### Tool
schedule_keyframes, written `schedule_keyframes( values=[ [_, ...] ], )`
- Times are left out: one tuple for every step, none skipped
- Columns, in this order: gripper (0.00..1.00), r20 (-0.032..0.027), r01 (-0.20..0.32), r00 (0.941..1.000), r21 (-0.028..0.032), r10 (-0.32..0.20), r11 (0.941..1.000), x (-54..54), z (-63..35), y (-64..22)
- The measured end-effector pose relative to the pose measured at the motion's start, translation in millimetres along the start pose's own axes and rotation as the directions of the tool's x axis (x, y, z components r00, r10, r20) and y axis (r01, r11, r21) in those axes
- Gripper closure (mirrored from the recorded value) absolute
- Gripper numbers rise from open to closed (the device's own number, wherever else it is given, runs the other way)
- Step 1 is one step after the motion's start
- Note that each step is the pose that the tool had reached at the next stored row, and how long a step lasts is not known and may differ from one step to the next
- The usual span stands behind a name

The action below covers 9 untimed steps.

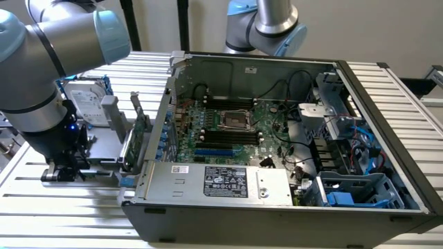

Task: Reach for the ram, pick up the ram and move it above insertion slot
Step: 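Pick up the ram and move it above insertion slot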

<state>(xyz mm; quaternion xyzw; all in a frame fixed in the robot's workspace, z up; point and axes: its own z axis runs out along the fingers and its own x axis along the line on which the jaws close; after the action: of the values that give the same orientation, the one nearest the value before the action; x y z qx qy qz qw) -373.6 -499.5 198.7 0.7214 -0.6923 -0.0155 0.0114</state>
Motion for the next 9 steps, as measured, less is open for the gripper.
schedule_keyframes(
  values=[
    [0.64,0.0001,0.0,1.0,0.0001,0.0,1.0,-0.1,0.3,0.0],
    [0.64,0.0001,0.0,1.0,0.0001,0.0,1.0,-0.3,0.4,0.0],
    [0.64,0.0002,0.0,1.0,0.0002,0.0,1.0,-0.4,0.6,-0.1],
    [0.64,0.0002,0.0,1.0,0.0002,0.0,1.0,-0.6,0.8,-0.1],
    [0.64,0.0001,0.0,1.0,0.0002,0.0,1.0,-0.6,0.9,-0.1],
    [0.72,0.0001,0.0,1.0,0.0001,0.0,1.0,-0.6,0.9,0.0],
    [0.72,0.0,0.0,1.0,0.0001,0.0,1.0,-0.7,0.9,-0.1],
    [0.78,0.0001,0.0,1.0,0.0001,0.0,1.0,-0.7,0.9,-0.1],
    [0.84,0.0,0.0,1.0,0.0001,0.0,1.0,-0.7,0.9,-0.1]
  ],
)
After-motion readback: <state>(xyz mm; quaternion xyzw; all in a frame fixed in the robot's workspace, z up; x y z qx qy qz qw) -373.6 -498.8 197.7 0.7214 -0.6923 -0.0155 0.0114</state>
